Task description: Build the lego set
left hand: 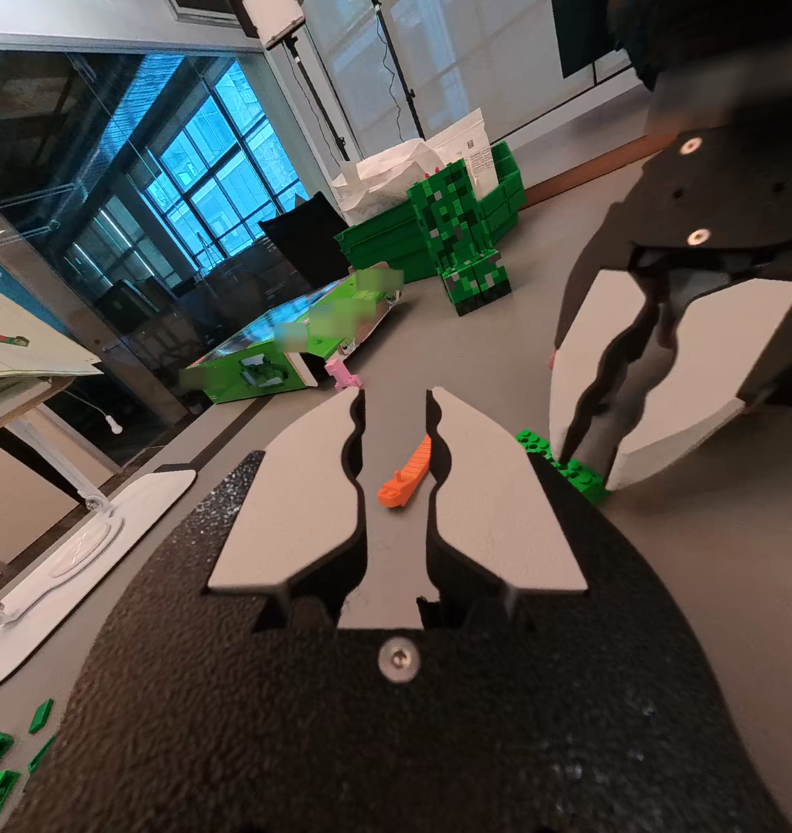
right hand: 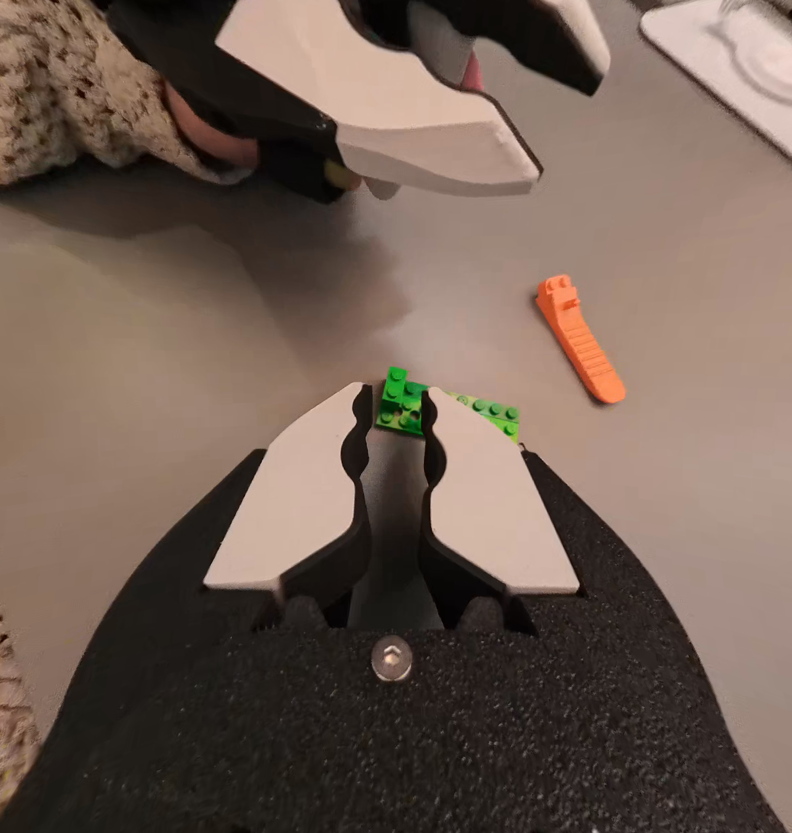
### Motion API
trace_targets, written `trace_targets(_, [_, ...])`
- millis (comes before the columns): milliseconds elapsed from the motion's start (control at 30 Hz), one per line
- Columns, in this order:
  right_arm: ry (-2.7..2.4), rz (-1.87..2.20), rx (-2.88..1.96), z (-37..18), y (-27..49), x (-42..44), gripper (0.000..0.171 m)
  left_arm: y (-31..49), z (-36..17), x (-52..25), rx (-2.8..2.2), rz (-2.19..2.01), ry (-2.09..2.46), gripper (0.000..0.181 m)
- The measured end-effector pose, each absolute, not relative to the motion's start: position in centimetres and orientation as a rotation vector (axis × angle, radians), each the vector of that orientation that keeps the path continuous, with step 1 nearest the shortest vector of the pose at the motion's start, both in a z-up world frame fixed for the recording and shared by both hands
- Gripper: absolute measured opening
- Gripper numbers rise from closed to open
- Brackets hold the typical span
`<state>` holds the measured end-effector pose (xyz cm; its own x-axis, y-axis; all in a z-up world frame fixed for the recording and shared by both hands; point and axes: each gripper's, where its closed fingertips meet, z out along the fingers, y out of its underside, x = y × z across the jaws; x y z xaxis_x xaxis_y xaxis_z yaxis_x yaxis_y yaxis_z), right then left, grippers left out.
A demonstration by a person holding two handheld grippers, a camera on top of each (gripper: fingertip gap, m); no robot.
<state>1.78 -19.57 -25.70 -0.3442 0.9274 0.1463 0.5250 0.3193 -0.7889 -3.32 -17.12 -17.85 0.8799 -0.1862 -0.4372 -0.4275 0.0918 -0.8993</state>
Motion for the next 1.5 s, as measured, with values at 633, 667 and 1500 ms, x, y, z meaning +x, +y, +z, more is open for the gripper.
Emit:
trace_targets(633, [-1.395, 1.081, -1.135, -18.4, -16.5, 3.1, 0.007, -17.2, -18.0, -2.1, -1.471, 0.199, 0.583, 0.033])
trace_targets(667, [-1.352, 1.102, -1.109, -17.8, -16.4, 3.3, 0.007, -17.2, -18.3, -1.6, -1.479, 0.224, 0.616, 0.037])
trace_targets(1500, [-1.434, 1.824, -0.925, -15.5, -21.8, 4.4, 0.007, -18.5, -18.3, 2.9, -1.219, 0.628, 0.961, 0.051])
